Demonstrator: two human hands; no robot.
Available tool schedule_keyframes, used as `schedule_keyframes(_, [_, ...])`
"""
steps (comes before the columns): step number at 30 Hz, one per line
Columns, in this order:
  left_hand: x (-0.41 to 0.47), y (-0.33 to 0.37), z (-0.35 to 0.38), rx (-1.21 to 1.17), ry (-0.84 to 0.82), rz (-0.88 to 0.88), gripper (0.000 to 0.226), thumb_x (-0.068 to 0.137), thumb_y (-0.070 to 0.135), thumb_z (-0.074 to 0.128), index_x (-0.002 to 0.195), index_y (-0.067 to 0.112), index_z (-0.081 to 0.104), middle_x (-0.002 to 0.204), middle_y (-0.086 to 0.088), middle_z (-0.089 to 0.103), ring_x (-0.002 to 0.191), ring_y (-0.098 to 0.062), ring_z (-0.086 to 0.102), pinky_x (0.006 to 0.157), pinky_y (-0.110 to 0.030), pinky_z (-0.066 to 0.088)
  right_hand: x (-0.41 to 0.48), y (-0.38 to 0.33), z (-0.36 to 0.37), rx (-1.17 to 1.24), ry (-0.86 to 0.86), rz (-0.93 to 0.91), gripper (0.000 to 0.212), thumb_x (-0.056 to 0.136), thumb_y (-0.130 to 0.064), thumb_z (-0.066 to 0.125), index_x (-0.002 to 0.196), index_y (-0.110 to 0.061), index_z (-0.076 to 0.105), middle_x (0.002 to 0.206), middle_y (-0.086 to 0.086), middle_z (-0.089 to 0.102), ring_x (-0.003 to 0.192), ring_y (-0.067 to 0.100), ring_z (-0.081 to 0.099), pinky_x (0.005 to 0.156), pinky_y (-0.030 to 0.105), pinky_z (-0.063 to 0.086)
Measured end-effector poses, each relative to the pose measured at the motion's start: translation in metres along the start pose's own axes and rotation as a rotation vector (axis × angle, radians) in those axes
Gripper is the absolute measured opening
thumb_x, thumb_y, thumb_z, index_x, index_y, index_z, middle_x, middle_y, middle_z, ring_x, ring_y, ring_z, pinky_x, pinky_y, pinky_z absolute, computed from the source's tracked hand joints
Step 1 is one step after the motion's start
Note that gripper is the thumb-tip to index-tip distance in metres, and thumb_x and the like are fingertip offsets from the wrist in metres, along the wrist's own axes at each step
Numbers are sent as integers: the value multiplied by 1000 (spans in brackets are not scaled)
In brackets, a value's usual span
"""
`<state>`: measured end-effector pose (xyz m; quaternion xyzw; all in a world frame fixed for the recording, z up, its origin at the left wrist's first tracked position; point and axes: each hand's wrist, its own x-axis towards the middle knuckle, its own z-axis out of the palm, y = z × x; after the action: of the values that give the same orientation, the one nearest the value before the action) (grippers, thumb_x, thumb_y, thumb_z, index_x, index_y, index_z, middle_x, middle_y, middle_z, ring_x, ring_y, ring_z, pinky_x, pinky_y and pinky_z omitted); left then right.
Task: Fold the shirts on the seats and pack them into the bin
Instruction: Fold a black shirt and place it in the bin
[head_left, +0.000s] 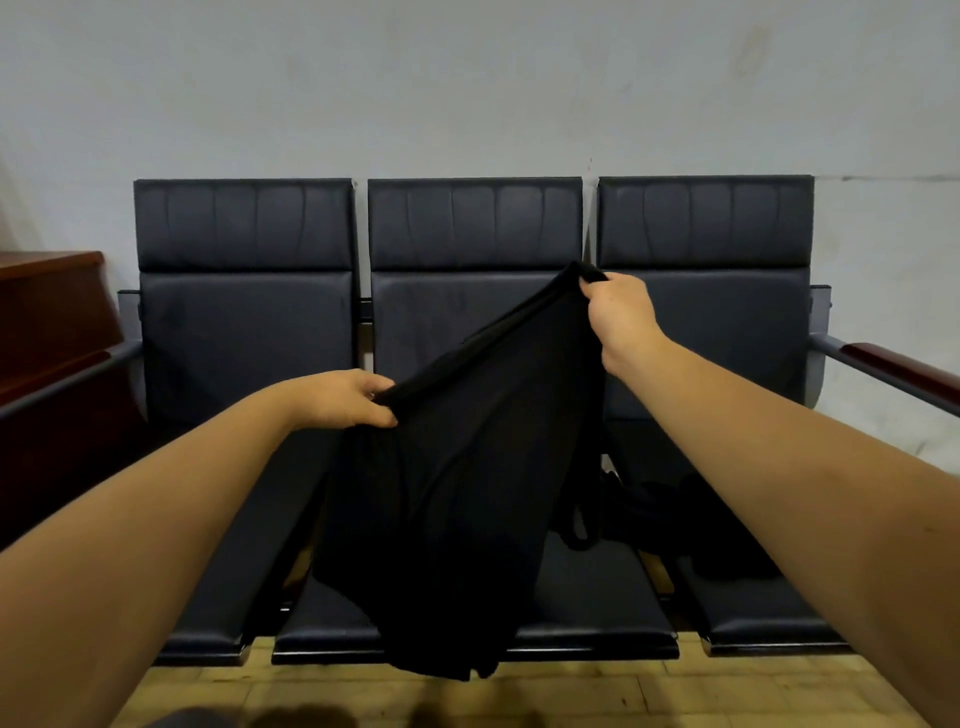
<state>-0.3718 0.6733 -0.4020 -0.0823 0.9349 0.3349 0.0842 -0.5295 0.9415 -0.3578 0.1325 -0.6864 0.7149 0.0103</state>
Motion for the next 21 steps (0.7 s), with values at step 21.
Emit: schedule_keyframes(21, [3, 29, -4, -368, 247, 88, 54, 65, 35, 85, 109, 6, 74, 105, -14, 76, 105, -24, 71, 97, -38, 52, -32, 25, 61, -432, -593, -276, 17, 90, -25, 74, 92, -9, 73, 85, 10, 71, 77, 15, 64, 73, 31, 48])
